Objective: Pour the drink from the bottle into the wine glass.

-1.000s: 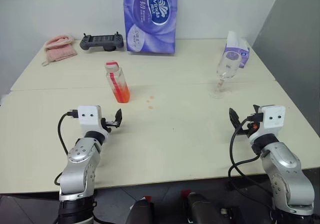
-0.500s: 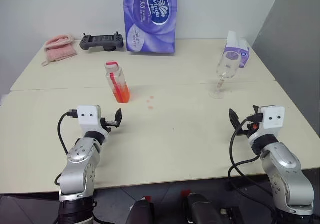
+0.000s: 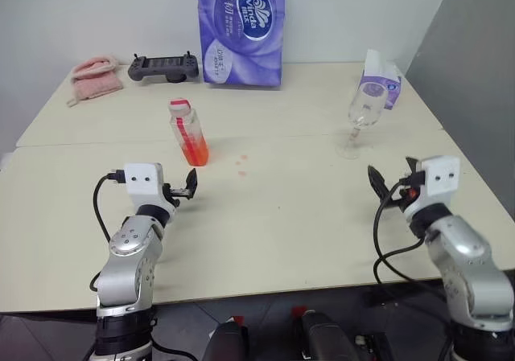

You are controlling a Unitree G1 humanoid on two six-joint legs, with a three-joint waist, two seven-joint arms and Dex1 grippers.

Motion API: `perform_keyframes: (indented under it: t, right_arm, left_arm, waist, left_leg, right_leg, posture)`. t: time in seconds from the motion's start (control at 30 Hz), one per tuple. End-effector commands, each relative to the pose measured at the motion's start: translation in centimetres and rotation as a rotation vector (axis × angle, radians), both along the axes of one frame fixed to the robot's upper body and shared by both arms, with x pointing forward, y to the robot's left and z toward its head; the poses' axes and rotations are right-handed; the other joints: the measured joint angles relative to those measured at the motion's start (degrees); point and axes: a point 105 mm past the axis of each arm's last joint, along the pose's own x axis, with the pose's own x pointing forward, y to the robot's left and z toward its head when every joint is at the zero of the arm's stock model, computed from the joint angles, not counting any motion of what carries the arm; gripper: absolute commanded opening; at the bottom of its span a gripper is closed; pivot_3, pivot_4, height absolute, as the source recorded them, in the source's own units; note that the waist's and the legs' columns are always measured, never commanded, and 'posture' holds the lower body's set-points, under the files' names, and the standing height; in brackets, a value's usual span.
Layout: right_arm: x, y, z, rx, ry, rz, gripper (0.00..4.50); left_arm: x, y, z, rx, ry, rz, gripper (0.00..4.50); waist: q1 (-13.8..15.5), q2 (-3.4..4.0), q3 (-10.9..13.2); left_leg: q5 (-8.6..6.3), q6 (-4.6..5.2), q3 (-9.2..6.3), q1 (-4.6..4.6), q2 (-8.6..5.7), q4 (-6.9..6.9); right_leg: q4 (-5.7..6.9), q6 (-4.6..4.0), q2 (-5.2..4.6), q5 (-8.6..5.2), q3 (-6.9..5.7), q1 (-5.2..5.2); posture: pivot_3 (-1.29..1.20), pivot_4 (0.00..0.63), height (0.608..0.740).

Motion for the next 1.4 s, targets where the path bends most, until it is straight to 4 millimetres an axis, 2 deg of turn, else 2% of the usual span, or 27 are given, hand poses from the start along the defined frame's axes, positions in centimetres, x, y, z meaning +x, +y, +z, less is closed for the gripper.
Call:
perform_keyframes:
  t: [0.03, 0.17, 0.33, 0.5, 0.63, 0.77, 1.1, 1.4]
  right_arm:
    - [-0.5, 2.7, 2.6, 0.021, -0.004, 0.262, 4.50]
    - [-2.8, 6.8, 4.5, 0.014, 0.072, 0.661, 4.50]
    - [-3.3, 8.9, 6.0, 0.042, 0.077, 0.785, 4.50]
    - [-3.3, 10.2, 7.5, 0.068, 0.024, 0.806, 4.50]
    - [-3.2, 10.6, 9.7, 0.098, -0.046, 0.802, 4.50]
    - [-3.1, 10.8, 10.7, 0.093, -0.088, 0.787, 4.50]
    - [-3.1, 11.2, 10.3, 0.095, -0.092, 0.760, 4.50]
    - [-3.0, 11.2, 10.2, 0.093, -0.096, 0.736, 4.50]
  left_arm:
    - [0.5, -0.2, 1.4, 0.020, -0.053, -0.015, 4.49]
    - [1.1, -0.4, 1.8, 0.026, -0.068, -0.027, 4.49]
    - [1.9, -0.2, 2.3, 0.032, -0.087, -0.029, 4.49]
    - [2.6, -0.5, 2.7, 0.035, -0.102, -0.043, 4.49]
    - [3.1, -0.8, 3.1, 0.043, -0.115, -0.053, 4.49]
    - [3.8, -0.8, 3.6, 0.041, -0.128, -0.056, 4.49]
    - [6.6, -1.4, 4.8, 0.031, -0.156, -0.103, 4.49]
    - [8.6, -1.8, 4.0, 0.006, -0.139, -0.123, 4.49]
  waist:
    - [0.00, 0.00, 0.00]
    - [0.03, -0.01, 0.01]
    - [0.06, -0.03, 0.01]
    - [0.06, -0.03, 0.01]
    - [0.06, -0.03, 0.01]
    - [0.13, -0.03, 0.01]
    - [0.15, -0.03, 0.01]
    - [0.12, -0.03, 0.01]
  left_leg:
    - [0.00, 0.00, -0.06, -0.01, 0.01, 0.00]
    - [-0.01, 0.01, -0.13, -0.03, 0.01, 0.01]
    - [-0.01, 0.02, -0.24, -0.04, 0.01, 0.03]
    - [0.00, 0.01, -0.36, -0.12, 0.01, 0.06]
    - [0.00, 0.01, -0.44, -0.18, 0.00, 0.09]
    - [0.00, 0.00, -0.52, -0.22, 0.00, 0.09]
    - [0.01, 0.01, -0.56, -0.27, -0.04, 0.10]
    - [0.01, 0.00, -0.57, -0.28, -0.02, 0.10]
  right_leg:
    - [-0.02, 0.00, 0.00, 0.00, -0.04, 0.03]
    - [-0.07, 0.00, 0.00, 0.00, -0.12, 0.08]
    - [-0.10, -0.01, -0.02, 0.00, -0.26, 0.16]
    - [-0.10, -0.01, -0.14, 0.01, -0.68, 0.15]
    - [-0.09, -0.03, -0.35, 0.02, -0.79, 0.14]
    - [-0.11, -0.03, -0.37, 0.02, -0.87, 0.15]
    - [-0.11, -0.04, -0.43, 0.02, -0.93, 0.14]
    - [-0.11, -0.04, -0.44, 0.02, -0.95, 0.11]
  posture:
    - [0.00, 0.150, 0.740]
    - [0.00, 0.150, 0.740]
    - [0.00, 0.150, 0.740]
    - [0.00, 0.150, 0.740]
    - [0.00, 0.150, 0.740]
    - [0.00, 0.150, 0.740]
    - [0.00, 0.150, 0.740]
    - [0.00, 0.150, 0.740]
